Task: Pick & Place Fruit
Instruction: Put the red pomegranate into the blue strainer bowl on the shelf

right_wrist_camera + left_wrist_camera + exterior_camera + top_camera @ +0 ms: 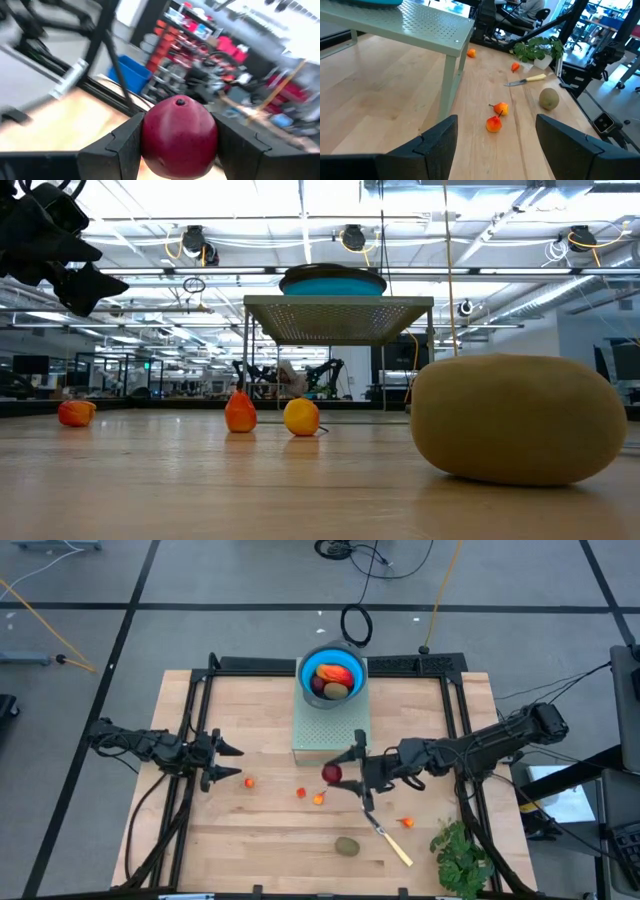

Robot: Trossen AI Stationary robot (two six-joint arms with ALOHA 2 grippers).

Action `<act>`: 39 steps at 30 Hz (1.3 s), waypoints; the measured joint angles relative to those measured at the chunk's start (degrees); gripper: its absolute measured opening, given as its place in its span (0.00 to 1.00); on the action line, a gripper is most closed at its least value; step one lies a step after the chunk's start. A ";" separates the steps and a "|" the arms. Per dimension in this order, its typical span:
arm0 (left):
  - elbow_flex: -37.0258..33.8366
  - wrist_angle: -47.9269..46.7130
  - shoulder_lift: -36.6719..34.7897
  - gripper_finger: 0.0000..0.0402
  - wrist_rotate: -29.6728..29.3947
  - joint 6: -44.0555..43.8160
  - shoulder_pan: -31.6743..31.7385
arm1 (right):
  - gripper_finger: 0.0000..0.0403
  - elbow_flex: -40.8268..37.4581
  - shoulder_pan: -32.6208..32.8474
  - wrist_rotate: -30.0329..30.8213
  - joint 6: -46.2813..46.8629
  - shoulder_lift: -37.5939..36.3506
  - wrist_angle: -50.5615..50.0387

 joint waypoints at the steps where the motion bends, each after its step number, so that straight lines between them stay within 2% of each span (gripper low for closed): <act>1: 0.00 0.02 0.00 0.67 0.02 0.01 0.00 | 0.51 0.00 -0.12 1.23 -2.64 0.00 0.00; 7: 0.00 0.02 0.00 0.67 0.00 0.06 0.00 | 0.51 0.00 -0.20 10.30 -15.72 0.00 -0.16; 21: 0.00 0.17 0.00 0.67 -0.03 -1.50 0.00 | 0.51 -0.02 -0.14 32.42 -34.06 0.00 -1.92; 27: 0.00 0.18 0.00 0.67 -0.03 -1.76 0.00 | 0.51 -0.02 -0.14 40.14 -40.38 0.00 -2.13; 34: 0.00 0.13 0.00 0.67 -0.03 -0.96 0.00 | 0.51 -0.02 -0.14 42.72 -39.77 0.00 -2.20; 39: 0.00 0.13 0.00 0.67 -0.03 -0.94 -0.01 | 0.52 -0.02 -0.33 42.71 -31.23 0.00 -1.80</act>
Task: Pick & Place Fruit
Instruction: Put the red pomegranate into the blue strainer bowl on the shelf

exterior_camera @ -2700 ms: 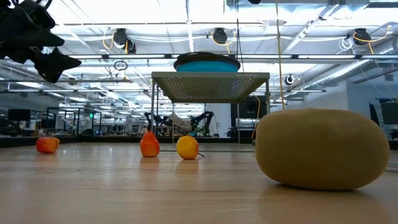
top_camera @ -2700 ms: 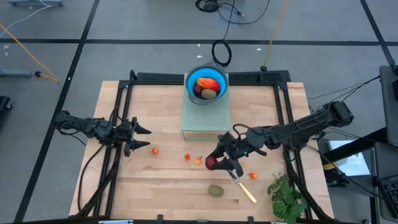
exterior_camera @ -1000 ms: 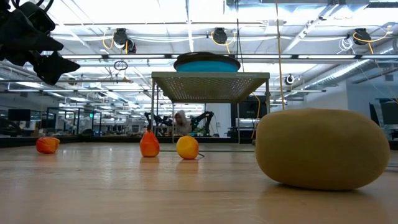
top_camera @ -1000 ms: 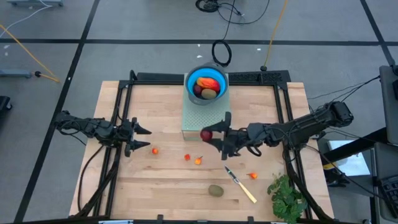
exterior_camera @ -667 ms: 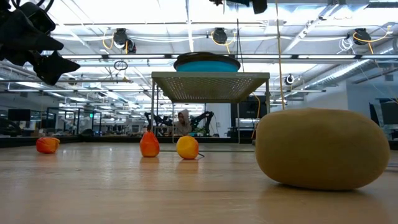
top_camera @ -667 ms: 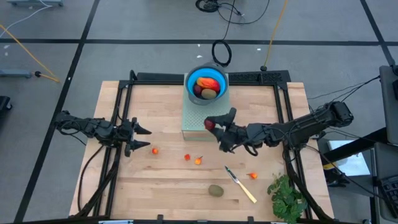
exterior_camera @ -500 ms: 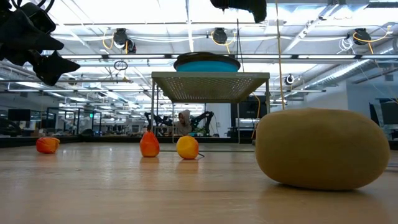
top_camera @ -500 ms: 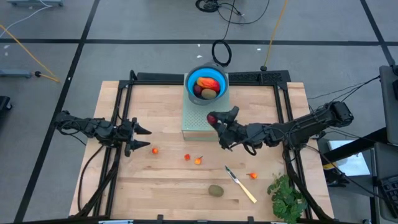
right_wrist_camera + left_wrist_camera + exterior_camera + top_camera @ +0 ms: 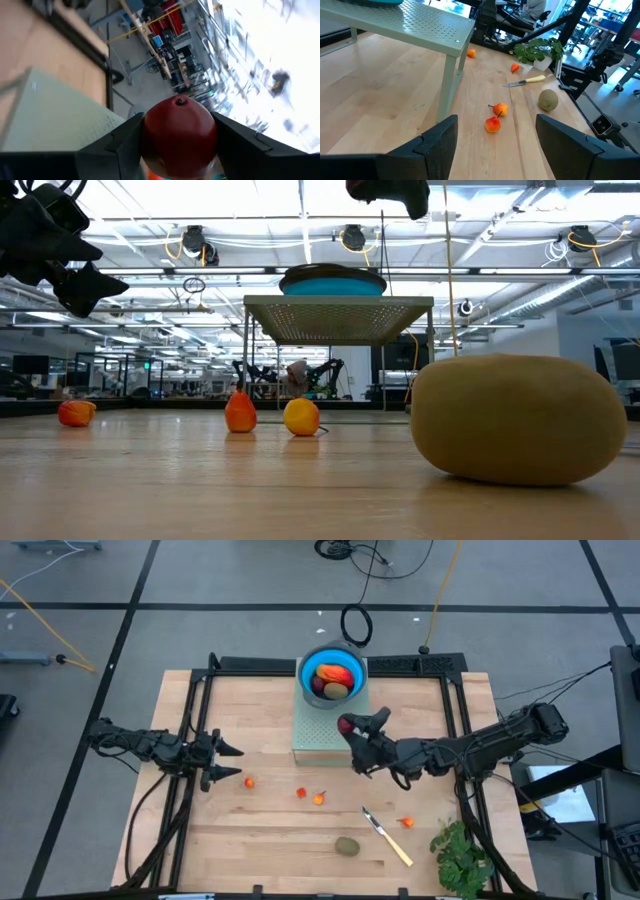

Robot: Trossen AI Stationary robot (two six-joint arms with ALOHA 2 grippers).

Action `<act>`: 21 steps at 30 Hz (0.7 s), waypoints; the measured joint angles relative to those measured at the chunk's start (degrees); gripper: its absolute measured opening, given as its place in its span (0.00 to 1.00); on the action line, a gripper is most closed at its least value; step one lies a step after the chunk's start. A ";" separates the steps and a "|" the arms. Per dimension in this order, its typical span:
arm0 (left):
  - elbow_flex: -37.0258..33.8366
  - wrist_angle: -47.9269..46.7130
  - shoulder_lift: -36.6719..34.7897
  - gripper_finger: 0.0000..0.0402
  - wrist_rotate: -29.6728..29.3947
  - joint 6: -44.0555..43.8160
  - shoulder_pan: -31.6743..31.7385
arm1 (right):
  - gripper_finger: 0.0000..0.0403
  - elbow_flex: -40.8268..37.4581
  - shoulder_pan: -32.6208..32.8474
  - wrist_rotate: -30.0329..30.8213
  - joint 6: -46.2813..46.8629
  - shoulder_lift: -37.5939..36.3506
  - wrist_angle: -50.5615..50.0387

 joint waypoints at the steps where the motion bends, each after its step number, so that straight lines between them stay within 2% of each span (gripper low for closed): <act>1: 0.00 0.00 0.00 0.67 0.00 -0.01 0.01 | 0.52 -0.02 -0.33 -0.03 3.52 0.02 0.86; 5: 0.00 -0.02 0.00 0.67 0.00 -0.02 -0.01 | 0.52 -0.02 -2.22 -0.01 17.51 -0.02 3.06; 11: 0.00 -0.04 0.00 0.67 0.00 -0.04 -0.01 | 0.52 -0.02 -5.52 -0.76 30.76 -0.48 3.00; 17: 0.00 -0.02 0.00 0.67 0.00 -0.06 -0.01 | 0.52 -0.02 -9.37 -6.95 43.03 -2.39 1.31; 21: 0.00 -0.02 0.00 0.67 -0.72 -0.10 -0.01 | 0.52 -0.02 -13.00 -13.25 53.76 -4.19 -2.40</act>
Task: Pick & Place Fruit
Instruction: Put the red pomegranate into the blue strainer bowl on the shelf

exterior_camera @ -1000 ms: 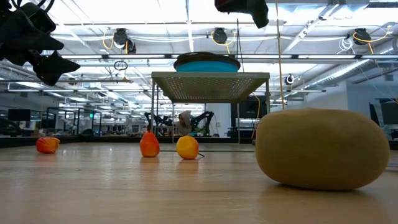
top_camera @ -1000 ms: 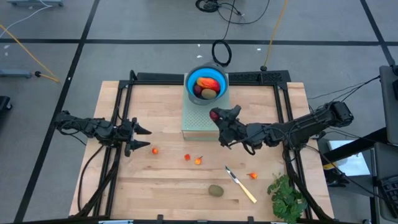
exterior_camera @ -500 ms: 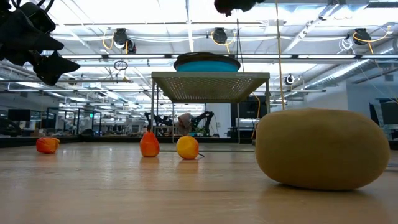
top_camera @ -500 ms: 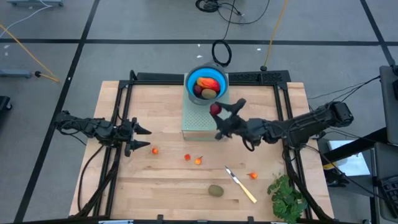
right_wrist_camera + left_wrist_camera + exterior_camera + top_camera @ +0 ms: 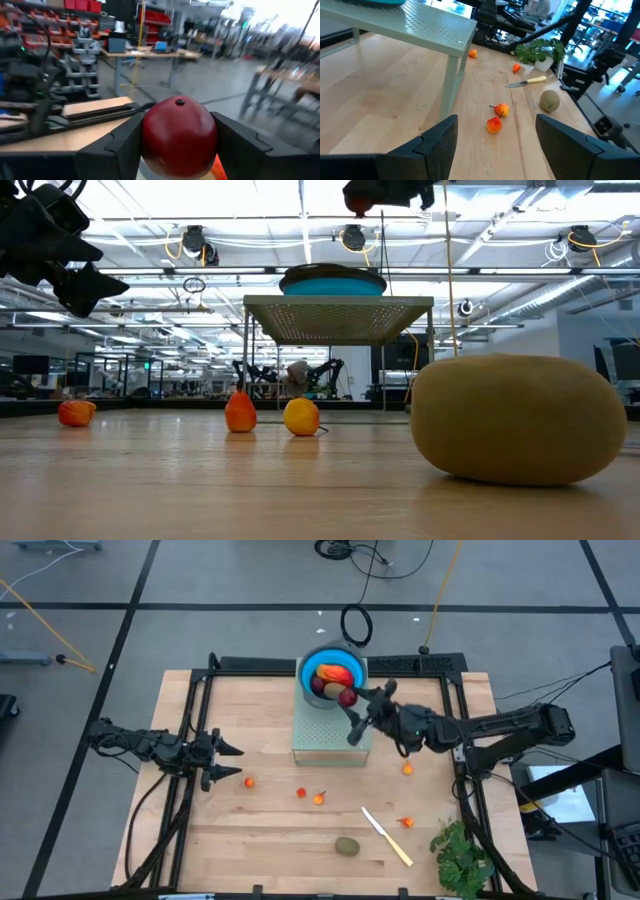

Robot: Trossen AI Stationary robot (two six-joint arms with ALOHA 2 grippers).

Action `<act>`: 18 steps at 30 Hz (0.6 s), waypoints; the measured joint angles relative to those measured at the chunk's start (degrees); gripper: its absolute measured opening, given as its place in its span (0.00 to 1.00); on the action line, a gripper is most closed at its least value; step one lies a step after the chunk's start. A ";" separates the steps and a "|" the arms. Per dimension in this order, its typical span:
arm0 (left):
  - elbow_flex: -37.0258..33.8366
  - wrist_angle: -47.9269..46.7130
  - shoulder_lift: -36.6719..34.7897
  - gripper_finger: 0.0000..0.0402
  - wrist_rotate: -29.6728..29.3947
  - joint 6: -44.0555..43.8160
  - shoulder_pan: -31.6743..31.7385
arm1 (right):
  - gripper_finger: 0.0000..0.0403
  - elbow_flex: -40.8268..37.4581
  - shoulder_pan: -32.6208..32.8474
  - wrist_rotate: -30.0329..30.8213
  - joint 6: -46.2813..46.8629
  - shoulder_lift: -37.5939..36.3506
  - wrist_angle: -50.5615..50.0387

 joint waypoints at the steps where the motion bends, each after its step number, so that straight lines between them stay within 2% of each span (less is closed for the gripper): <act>1: 0.00 0.00 0.00 0.67 -0.41 -0.11 0.00 | 0.52 0.00 -1.07 -2.04 2.89 -0.45 -1.23; 9: 0.00 0.01 0.00 0.67 -3.83 -0.09 0.01 | 0.52 0.01 -11.09 -19.66 19.77 -1.85 -7.96; 13: 0.00 -0.02 0.00 0.67 -3.85 0.95 0.00 | 0.52 0.00 -16.10 -26.49 23.30 -1.71 -8.26; 18: 0.00 -0.04 0.00 0.67 -3.85 4.37 0.02 | 0.52 0.00 -21.57 -30.87 23.80 -1.54 -8.38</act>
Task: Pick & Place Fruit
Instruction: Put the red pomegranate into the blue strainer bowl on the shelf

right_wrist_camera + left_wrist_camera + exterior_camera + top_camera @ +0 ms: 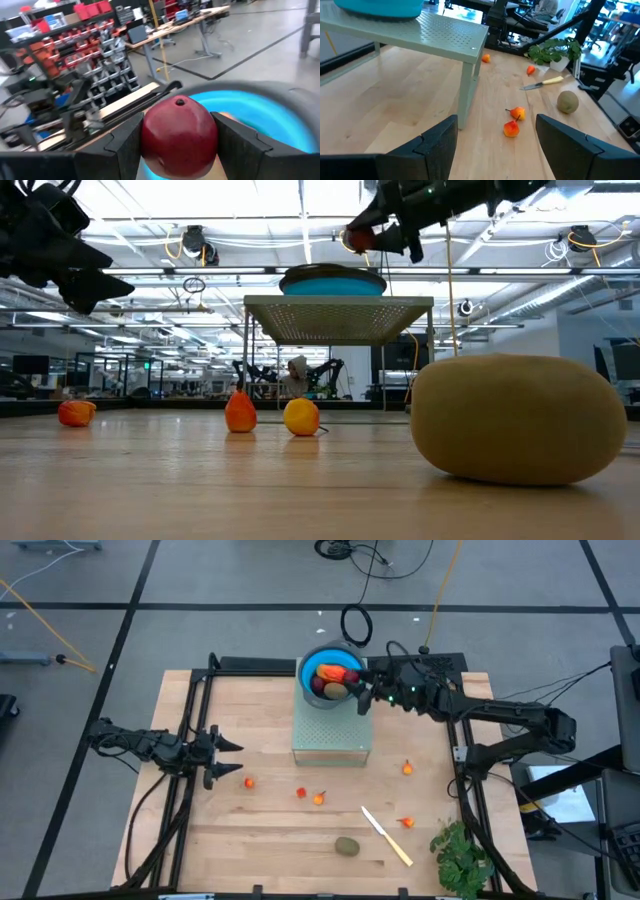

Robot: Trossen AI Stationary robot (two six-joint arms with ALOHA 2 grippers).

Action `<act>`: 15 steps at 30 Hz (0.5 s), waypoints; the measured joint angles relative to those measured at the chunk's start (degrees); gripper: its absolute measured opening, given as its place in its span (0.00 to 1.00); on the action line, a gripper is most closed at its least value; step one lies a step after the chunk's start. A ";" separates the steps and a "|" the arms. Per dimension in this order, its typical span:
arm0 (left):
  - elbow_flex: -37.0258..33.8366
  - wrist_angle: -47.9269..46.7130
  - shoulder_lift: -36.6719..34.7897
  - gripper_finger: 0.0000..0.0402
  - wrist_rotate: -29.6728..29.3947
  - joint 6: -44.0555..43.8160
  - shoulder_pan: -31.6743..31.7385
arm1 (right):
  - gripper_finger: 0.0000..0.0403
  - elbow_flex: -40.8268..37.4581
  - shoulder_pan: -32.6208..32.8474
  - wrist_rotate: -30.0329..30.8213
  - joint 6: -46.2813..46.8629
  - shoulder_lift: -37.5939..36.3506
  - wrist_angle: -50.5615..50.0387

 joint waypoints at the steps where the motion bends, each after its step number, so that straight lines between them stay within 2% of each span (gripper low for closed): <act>1: 0.00 0.00 -0.02 0.67 0.00 0.11 -0.02 | 0.52 0.00 -1.09 -0.95 0.00 -0.02 0.10; 10: 0.00 0.05 0.00 0.67 -0.39 -0.19 0.00 | 0.52 0.00 -8.54 -6.64 -0.56 0.00 0.16; 15: 0.00 0.11 -0.01 0.67 -5.01 -0.57 0.00 | 0.52 0.02 -10.35 -9.86 -0.68 1.18 2.29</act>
